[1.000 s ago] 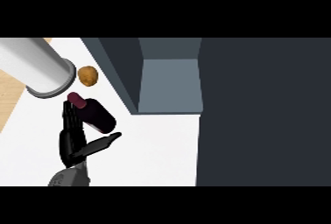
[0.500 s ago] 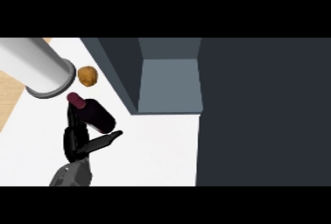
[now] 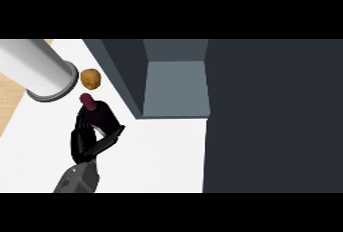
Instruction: Pick up the wine, place it into the cabinet and close the cabinet
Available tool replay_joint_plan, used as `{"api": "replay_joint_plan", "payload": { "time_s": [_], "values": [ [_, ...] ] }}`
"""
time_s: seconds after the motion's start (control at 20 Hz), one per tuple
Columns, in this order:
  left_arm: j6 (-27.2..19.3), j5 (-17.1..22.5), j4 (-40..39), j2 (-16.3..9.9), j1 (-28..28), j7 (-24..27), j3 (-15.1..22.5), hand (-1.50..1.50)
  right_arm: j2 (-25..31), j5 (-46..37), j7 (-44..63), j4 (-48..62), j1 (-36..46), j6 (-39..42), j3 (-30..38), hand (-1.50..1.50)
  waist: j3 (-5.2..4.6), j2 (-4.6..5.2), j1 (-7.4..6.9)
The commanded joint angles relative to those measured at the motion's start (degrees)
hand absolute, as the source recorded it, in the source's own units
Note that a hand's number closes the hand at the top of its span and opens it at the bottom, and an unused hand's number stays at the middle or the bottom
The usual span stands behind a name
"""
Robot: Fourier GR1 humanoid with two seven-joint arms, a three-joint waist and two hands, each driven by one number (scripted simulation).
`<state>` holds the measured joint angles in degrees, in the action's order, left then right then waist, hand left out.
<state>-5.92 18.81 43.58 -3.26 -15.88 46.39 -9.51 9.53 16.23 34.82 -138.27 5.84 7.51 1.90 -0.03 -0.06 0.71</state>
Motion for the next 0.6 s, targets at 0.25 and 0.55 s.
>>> {"api": "replay_joint_plan", "payload": {
  "time_s": [0.25, 0.55],
  "values": [
    [1.8, -3.9, -4.2, 0.5, -2.3, 3.4, 3.2, 1.50, -1.3, 2.5, 3.8, -12.8, -6.5, -1.4, -2.0, -1.50, 0.01, -0.08, 0.31],
    [-6.6, -10.1, -7.0, -1.4, -6.3, 5.8, 4.6, 1.50, -0.6, 3.3, 3.8, -10.2, -3.6, -1.3, -0.7, -1.50, 0.01, -0.06, 0.38]
  ]
}}
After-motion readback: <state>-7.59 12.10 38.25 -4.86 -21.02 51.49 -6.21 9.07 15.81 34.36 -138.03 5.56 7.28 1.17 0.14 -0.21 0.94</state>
